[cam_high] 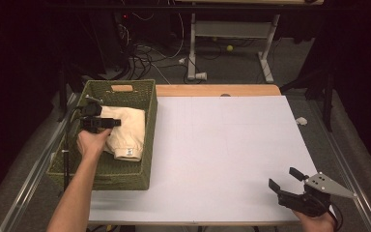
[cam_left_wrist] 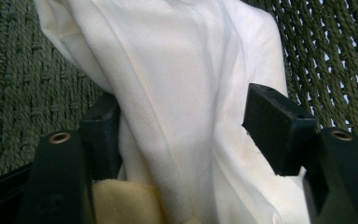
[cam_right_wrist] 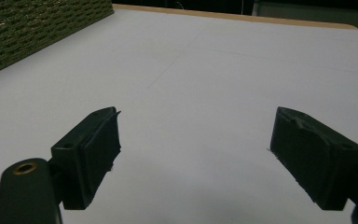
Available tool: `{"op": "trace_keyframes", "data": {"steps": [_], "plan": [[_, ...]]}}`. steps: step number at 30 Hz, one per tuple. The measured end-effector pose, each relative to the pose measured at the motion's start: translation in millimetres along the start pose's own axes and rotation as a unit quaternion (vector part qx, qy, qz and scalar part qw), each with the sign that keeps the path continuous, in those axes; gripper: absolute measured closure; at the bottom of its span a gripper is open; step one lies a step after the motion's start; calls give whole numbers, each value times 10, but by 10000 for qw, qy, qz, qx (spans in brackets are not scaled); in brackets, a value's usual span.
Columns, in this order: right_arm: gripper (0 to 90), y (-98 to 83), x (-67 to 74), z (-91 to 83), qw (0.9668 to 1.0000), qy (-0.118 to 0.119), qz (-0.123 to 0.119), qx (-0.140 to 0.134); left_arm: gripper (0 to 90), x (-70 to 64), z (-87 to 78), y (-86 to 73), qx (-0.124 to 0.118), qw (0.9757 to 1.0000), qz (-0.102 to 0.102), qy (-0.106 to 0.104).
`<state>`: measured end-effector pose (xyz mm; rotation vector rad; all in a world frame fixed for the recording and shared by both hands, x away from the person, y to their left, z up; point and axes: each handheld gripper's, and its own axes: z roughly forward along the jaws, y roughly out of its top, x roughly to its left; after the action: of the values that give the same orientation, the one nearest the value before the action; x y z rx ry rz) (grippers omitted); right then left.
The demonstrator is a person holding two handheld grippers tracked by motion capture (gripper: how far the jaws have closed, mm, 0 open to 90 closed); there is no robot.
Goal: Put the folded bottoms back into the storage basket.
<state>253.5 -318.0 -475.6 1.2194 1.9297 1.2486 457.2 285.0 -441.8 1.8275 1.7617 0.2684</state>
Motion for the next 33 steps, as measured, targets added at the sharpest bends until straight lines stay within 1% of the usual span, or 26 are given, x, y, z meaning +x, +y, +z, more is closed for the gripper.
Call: {"op": "trace_keyframes", "data": {"steps": [3, 5, 9, 14, 17, 20, 22, 23, 26, 29, 33], "plan": [[165, 0, 0, 0, 10000, -1, 1, 1, 285, -7, -27, 0, -47, 10000, 39, 2], [165, 0, 0, 0, 10000, 0, -1, -2, 268, -6, -58, 2, -125, 9999, 49, 10], [165, 0, 0, 2, 10000, 6, -7, 1, 241, 9, -112, 8, -173, 9998, 46, -57], [165, 0, 2, 2, 10000, 4, -12, -3, 234, 5, -170, -6, -197, 9997, 125, -44], [165, 0, 3, 1, 10000, 5, -25, -3, 231, 10, -217, -13, -229, 9996, 129, -44], [165, 1, 3, 0, 10000, 8, -31, -8, 230, 24, -279, -16, -337, 9993, 146, -22], [165, 1, 2, 2, 10000, 5, -23, -5, 231, 29, -314, -14, -395, 9991, 117, -117], [165, 1, 3, 2, 10000, 8, -26, -5, 230, 24, -328, -16, -414, 9990, 136, -138], [165, 2, 6, 1, 10000, 9, -42, -9, 230, -7, -363, -26, -465, 9985, 217, -174], [165, 2, 5, -1, 10000, 3, -34, -12, 231, -30, -405, -35, -543, 9980, 250, -199], [165, 1, 4, -1, 10000, 7, -28, -12, 231, -28, -445, -45, -591, 9976, 298, -202]]}}
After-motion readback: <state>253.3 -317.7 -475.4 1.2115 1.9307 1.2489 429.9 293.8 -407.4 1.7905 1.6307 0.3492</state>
